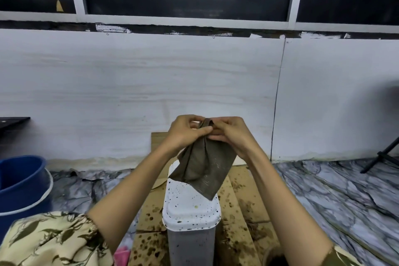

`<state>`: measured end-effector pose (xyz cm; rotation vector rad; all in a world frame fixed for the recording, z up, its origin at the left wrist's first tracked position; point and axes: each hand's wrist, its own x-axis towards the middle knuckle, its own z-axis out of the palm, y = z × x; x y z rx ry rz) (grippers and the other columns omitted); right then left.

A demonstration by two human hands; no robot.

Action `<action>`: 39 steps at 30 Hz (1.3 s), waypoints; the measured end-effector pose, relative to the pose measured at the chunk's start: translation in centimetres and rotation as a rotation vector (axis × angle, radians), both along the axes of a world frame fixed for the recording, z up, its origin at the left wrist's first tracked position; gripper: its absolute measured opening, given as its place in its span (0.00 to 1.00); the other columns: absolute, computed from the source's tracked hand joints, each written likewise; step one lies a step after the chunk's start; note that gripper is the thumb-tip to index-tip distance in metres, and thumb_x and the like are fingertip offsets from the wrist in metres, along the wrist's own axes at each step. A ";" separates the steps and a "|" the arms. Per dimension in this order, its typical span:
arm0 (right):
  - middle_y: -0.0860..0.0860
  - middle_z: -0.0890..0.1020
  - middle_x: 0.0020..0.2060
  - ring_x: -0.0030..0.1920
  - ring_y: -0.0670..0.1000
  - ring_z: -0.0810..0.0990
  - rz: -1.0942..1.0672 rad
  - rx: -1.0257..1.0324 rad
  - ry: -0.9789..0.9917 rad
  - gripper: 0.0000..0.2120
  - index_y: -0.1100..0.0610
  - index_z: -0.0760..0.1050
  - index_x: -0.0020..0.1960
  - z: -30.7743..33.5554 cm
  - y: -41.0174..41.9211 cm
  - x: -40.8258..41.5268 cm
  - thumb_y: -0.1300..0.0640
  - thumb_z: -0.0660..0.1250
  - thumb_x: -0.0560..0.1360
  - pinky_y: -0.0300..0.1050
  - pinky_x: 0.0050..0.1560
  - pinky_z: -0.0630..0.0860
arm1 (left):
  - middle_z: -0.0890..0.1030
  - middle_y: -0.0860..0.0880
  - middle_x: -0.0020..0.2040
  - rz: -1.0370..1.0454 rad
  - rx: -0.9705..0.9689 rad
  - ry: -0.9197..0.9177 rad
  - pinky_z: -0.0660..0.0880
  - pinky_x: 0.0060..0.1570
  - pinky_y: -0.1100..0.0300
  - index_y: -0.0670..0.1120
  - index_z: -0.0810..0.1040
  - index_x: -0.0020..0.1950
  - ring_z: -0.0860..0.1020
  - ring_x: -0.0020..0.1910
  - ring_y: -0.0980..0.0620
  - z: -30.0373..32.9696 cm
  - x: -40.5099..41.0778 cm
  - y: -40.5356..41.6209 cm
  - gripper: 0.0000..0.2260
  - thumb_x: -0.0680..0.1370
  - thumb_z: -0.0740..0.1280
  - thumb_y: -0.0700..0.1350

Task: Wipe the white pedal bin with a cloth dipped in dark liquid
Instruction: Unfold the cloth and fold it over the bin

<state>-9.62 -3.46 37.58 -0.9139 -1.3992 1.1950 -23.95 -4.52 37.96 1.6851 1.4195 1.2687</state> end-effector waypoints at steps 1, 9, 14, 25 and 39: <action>0.59 0.83 0.47 0.43 0.51 0.83 -0.010 0.049 -0.078 0.09 0.64 0.80 0.52 0.1 -0.2 0.4 0.62 0.61 0.79 0.39 0.45 0.81 | 0.84 0.44 0.49 0.023 0.015 -0.006 0.78 0.56 0.51 0.47 0.81 0.55 0.81 0.51 0.50 0.0 0.0 0.0 0.11 0.73 0.73 0.45; 0.50 0.80 0.45 0.46 0.50 0.78 -0.181 0.328 -0.536 0.10 0.52 0.77 0.48 -0.7 -0.6 2.9 0.56 0.74 0.69 0.47 0.49 0.76 | 0.83 0.50 0.37 -0.070 0.148 -0.135 0.74 0.35 0.63 0.54 0.81 0.51 0.78 0.37 0.53 1.1 -0.5 -0.1 0.15 0.76 0.62 0.36; 0.48 0.75 0.42 0.50 0.50 0.73 -0.275 0.388 -0.994 0.07 0.44 0.74 0.44 -2.4 0.4 3.9 0.44 0.70 0.72 0.47 0.49 0.59 | 0.81 0.52 0.41 -0.151 0.129 -0.221 0.73 0.38 0.60 0.53 0.82 0.40 0.77 0.41 0.53 1.2 -2.4 0.1 0.18 0.79 0.58 0.36; 0.48 0.77 0.49 0.52 0.47 0.76 -0.211 0.414 -0.660 0.07 0.49 0.69 0.45 -0.9 0.1 5.7 0.50 0.67 0.75 0.37 0.44 0.71 | 0.82 0.49 0.48 0.013 0.070 -0.232 0.76 0.43 0.64 0.46 0.79 0.49 0.80 0.45 0.54 -0.6 -5.5 0.4 0.13 0.68 0.76 0.36; 0.50 0.84 0.34 0.34 0.47 0.81 -0.145 0.145 0.025 0.07 0.59 0.78 0.45 -1.1 0.2 7.0 0.56 0.73 0.71 0.40 0.31 0.74 | 0.83 0.46 0.44 -0.349 -0.192 -0.315 0.81 0.41 0.54 0.44 0.82 0.49 0.83 0.43 0.49 -0.5 -7.8 -0.6 0.08 0.73 0.70 0.46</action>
